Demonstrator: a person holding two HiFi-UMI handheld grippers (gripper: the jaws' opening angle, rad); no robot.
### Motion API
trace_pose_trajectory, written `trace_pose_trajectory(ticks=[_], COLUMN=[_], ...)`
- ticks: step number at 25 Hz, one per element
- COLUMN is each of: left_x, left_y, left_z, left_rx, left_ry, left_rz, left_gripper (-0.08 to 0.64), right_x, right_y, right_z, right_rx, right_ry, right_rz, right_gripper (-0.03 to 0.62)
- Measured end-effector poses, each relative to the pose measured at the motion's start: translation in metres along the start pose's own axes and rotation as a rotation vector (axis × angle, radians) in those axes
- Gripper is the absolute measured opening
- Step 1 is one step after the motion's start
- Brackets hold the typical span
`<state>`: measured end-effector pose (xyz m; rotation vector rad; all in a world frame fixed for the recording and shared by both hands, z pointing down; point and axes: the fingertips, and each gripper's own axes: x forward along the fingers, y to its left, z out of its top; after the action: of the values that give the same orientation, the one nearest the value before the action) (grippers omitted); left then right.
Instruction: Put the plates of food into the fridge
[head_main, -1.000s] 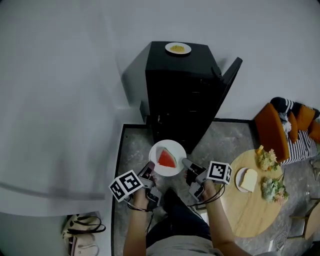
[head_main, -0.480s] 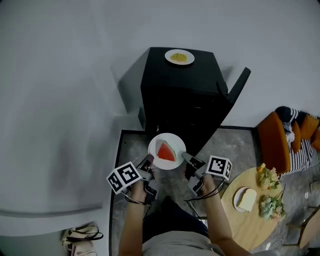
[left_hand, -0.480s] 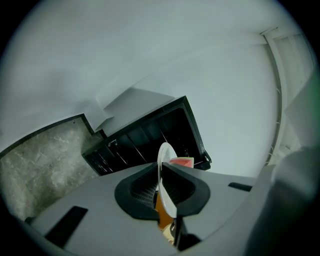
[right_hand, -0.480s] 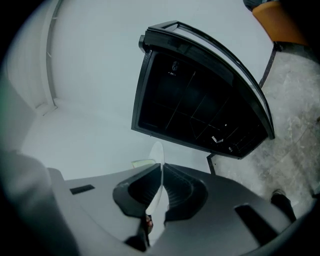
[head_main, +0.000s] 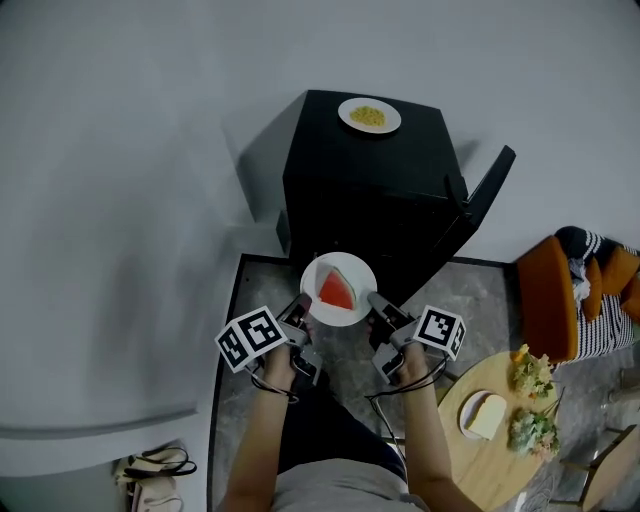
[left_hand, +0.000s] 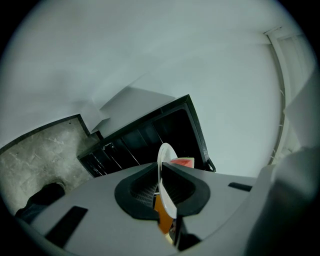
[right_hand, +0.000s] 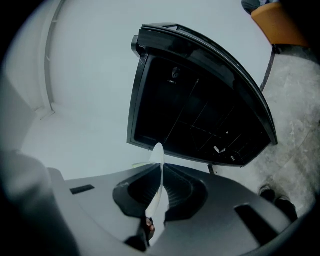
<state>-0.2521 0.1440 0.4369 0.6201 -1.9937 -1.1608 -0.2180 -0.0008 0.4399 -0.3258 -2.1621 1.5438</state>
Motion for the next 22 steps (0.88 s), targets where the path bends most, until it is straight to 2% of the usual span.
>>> trace_pose_trajectory(ticks=[6, 13, 22], left_x=[0.025, 0.061, 0.103], left_y=[-0.003, 0.005, 0.007], left_z=[0.022, 0.050, 0.074], left_rx=[-0.012, -0.046, -0.054], left_ry=[-0.006, -0.023, -0.054], left_rz=[-0.021, -0.021, -0.008], left_gripper=[0.029, 0.028, 0.029], right_x=[0.025, 0.063, 0.101], right_y=[-0.001, -0.005, -0.017], right_z=[0.024, 0.052, 0.091], right_rx=[0.005, -0.013, -0.030], right_ry=[-0.039, -0.077, -0.148], right_rz=[-0.002, -0.032, -0.067], right_gripper=[0.025, 0.025, 0.025])
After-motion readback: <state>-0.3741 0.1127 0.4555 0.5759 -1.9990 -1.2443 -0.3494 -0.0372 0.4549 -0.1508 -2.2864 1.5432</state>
